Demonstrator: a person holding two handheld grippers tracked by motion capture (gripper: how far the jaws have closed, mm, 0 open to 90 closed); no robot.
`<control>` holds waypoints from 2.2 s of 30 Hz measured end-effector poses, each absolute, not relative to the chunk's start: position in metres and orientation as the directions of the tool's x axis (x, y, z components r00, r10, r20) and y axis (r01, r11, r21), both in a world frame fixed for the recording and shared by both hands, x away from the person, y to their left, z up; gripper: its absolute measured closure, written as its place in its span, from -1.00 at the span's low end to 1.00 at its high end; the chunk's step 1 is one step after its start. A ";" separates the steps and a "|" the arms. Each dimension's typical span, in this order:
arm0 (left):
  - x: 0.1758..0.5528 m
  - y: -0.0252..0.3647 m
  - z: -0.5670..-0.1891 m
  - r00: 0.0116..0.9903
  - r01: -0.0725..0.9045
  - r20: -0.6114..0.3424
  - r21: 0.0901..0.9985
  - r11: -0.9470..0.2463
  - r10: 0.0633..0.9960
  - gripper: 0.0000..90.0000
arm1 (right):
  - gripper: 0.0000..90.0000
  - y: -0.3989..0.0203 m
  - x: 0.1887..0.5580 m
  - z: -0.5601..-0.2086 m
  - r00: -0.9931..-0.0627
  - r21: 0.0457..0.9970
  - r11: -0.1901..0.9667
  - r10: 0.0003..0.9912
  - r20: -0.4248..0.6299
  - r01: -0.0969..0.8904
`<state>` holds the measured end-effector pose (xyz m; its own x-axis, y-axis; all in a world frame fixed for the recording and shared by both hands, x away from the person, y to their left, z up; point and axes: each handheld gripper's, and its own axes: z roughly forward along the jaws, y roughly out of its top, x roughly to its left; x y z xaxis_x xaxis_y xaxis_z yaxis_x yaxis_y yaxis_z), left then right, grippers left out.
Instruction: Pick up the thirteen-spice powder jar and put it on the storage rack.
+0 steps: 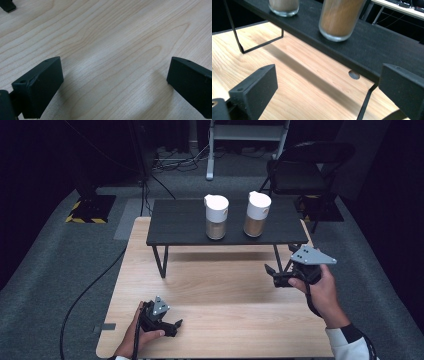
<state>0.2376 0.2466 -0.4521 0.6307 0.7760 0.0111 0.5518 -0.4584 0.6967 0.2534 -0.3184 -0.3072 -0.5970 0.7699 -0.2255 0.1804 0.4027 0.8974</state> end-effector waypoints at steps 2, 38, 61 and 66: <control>0.238 0.247 -0.452 0.631 0.552 0.011 0.697 -0.459 0.776 -0.99 | -0.96 -0.321 0.252 -0.313 -0.603 0.898 0.399 0.768 -0.216 0.187; 0.237 0.246 -0.452 0.628 0.554 0.010 0.697 -0.456 0.778 -0.99 | -0.96 -0.336 0.228 -0.388 -0.661 0.843 0.477 0.720 -0.213 0.247; 0.237 0.246 -0.452 0.628 0.553 0.010 0.697 -0.456 0.778 -0.99 | -0.96 -0.330 0.241 -0.420 -0.692 0.743 0.582 0.685 -0.229 0.331; 0.237 0.245 -0.452 0.629 0.553 0.011 0.697 -0.457 0.777 -0.99 | -0.96 -0.329 0.244 -0.425 -0.698 0.725 0.593 0.682 -0.220 0.351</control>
